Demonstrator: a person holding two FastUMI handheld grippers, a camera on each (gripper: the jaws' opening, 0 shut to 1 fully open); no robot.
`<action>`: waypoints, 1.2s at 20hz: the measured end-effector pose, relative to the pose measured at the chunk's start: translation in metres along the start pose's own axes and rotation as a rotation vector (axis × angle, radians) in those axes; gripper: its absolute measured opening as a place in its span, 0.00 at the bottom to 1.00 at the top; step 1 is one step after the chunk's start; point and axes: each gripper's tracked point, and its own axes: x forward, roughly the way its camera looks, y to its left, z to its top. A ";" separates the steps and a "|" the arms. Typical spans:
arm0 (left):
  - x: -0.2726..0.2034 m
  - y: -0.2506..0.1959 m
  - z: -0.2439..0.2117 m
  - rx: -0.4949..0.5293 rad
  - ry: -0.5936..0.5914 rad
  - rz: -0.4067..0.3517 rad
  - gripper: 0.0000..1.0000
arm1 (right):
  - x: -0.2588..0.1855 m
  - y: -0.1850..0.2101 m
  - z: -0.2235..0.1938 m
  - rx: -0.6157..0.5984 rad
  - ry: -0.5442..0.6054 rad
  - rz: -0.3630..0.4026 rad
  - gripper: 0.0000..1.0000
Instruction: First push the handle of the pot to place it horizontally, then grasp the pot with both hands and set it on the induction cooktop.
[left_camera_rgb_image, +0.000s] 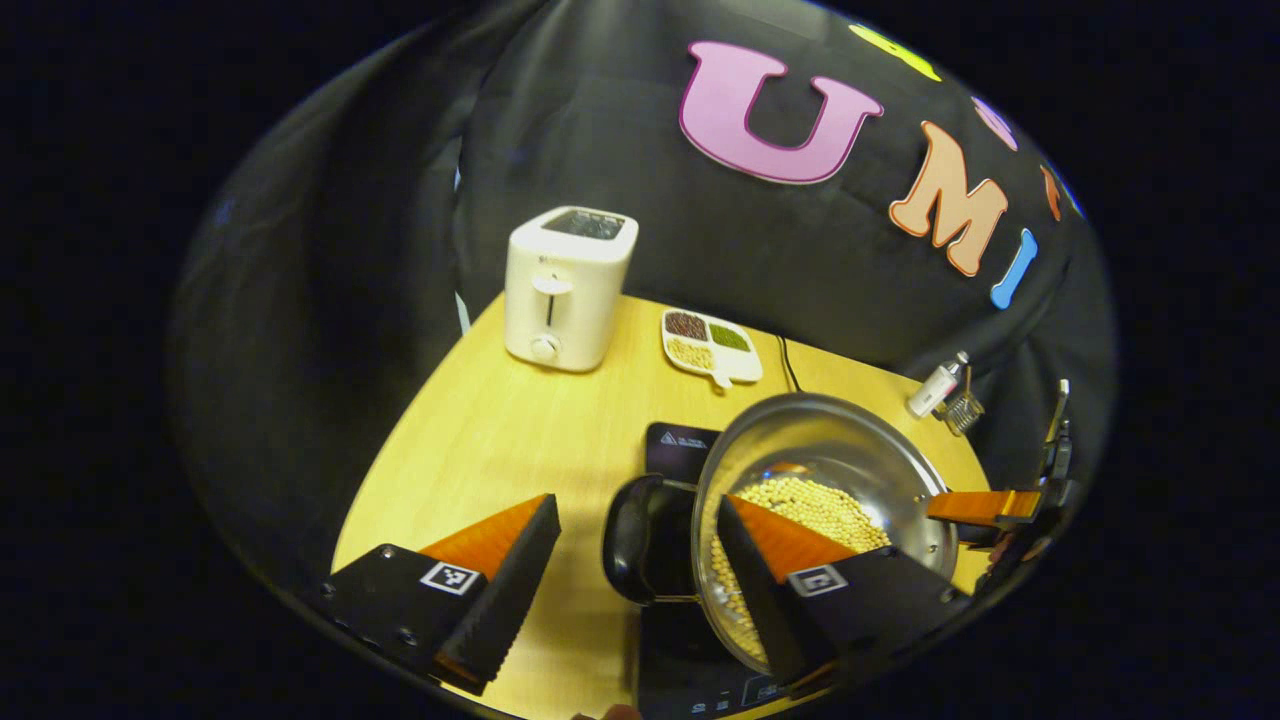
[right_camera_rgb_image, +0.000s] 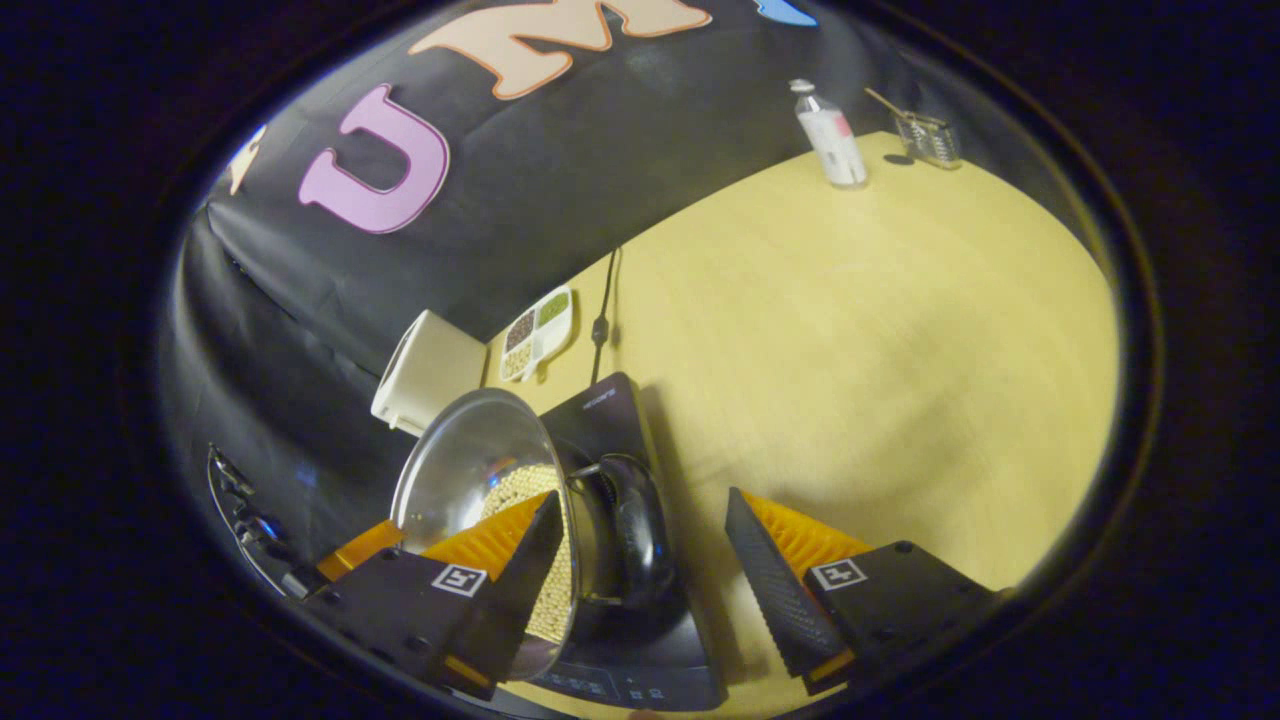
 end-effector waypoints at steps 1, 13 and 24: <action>-0.009 0.004 0.005 0.028 -0.022 0.035 0.99 | -0.018 -0.003 0.008 -0.004 -0.032 -0.016 1.00; -0.112 -0.103 0.034 0.152 -0.168 0.052 0.97 | -0.214 -0.048 0.120 -0.311 -0.438 -0.200 1.00; -0.214 -0.296 0.092 0.160 -0.525 0.102 0.94 | -0.385 -0.075 0.219 -0.554 -0.729 -0.038 1.00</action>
